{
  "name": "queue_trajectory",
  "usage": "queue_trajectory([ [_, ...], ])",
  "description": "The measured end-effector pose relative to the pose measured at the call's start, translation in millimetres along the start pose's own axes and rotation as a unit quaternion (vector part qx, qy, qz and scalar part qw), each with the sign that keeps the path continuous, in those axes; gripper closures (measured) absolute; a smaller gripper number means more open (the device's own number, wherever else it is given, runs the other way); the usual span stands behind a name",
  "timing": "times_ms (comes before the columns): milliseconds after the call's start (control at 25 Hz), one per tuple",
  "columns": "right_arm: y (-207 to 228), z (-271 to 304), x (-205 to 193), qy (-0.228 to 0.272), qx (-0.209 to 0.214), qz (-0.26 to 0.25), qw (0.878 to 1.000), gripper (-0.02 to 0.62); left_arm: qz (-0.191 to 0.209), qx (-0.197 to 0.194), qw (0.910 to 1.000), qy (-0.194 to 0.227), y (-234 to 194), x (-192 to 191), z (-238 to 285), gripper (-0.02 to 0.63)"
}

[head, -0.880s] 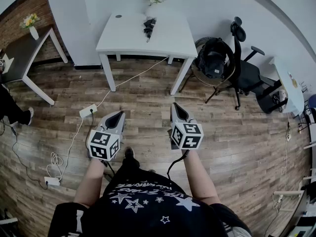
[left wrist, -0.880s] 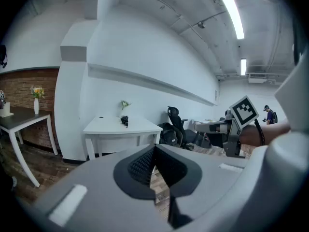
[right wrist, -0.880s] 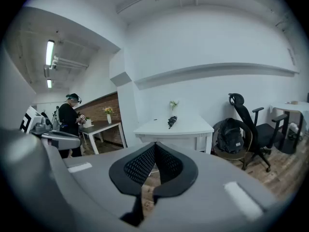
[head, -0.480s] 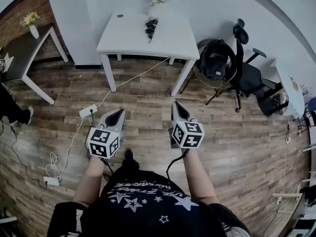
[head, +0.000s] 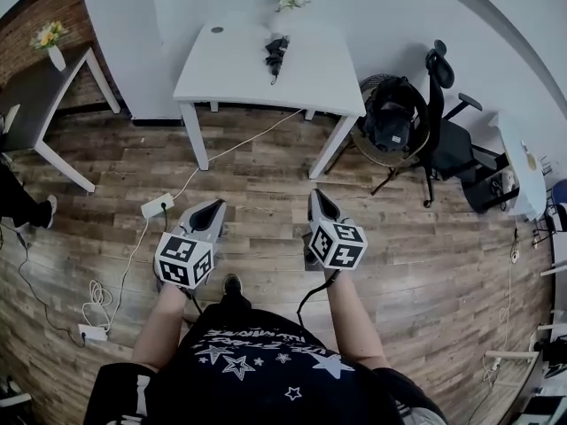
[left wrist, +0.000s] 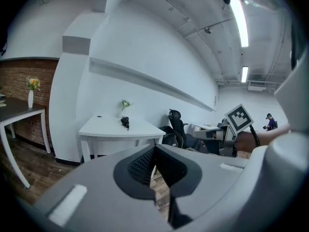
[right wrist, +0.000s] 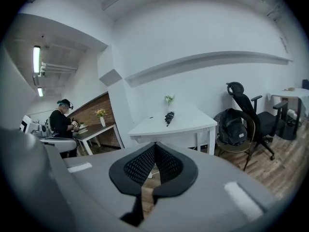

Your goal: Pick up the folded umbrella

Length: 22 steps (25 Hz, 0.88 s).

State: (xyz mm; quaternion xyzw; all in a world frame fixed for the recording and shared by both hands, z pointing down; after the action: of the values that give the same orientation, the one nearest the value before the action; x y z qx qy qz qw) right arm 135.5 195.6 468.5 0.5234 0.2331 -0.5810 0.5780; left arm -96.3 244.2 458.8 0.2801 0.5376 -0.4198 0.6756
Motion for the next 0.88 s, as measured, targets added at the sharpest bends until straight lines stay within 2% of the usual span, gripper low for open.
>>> queue_trajectory([
  [320, -15.8, 56.6, 36.4, 0.023, -0.022, -0.015, 0.999, 0.58, 0.007, -0.014, 0.9997, 0.016, -60.7, 22.3, 38.6, 0.606],
  [600, -24.3, 86.2, 23.6, -0.004, -0.043, -0.013, 0.999, 0.58, -0.003, -0.028, 0.9996, 0.0, -101.1, 16.9, 55.9, 0.606],
  [880, -0.1, 121.1, 29.3, -0.015, -0.057, 0.007, 0.998, 0.58, -0.018, -0.022, 0.9995, -0.017, -124.8, 13.2, 90.0, 0.606],
])
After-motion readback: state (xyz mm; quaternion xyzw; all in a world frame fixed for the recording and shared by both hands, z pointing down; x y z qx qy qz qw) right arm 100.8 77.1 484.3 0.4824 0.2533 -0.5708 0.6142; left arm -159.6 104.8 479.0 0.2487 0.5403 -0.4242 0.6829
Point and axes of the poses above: the fingertips, and each gripper's own axes: z forward along the fingers, y to its right, x out of its top, the point moved 2 cm from there along -z, backward along the fingers, and after that the axes turned 7 degrees about z, right-handed, at the moved point
